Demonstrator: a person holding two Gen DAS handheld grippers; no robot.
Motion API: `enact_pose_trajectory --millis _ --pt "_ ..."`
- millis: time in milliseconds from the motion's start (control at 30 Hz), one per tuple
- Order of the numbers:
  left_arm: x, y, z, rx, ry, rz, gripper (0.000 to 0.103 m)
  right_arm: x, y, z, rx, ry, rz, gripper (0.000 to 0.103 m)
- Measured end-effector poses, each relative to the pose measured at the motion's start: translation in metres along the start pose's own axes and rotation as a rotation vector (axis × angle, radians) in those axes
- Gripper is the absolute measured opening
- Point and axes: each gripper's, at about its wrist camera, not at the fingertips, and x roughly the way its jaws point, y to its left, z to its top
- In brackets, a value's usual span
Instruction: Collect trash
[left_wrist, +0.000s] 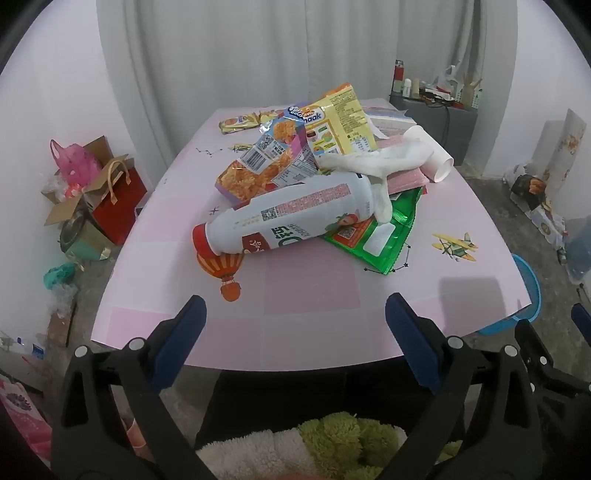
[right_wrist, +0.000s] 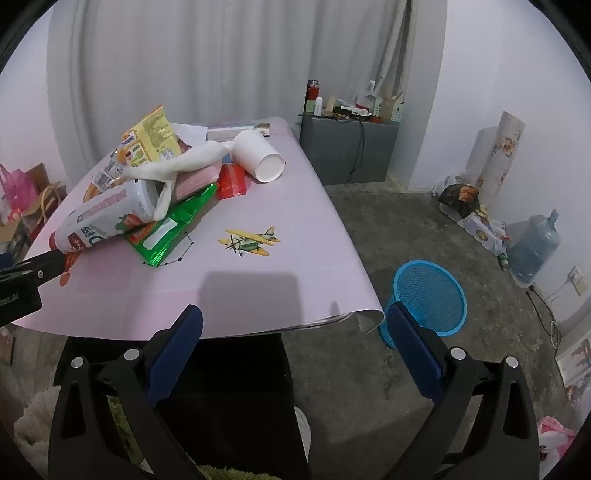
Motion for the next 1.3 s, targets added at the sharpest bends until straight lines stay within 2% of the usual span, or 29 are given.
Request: enact_pose_trajectory --millis 533,567,1300 --pt "-0.005 -0.006 -0.003 -0.002 0.002 0.018 0.093 -0.003 0.0 0.001 0.001 -0.002 -0.004 0.097" --pt "0.0 0.0 0.0 -0.003 0.005 -0.002 0.093 -0.002 0.0 0.001 0.0 -0.002 -0.005 0.097" --pt "0.005 0.0 -0.006 -0.001 0.011 -0.003 0.093 -0.005 0.001 0.004 -0.003 -0.006 -0.012 0.097"
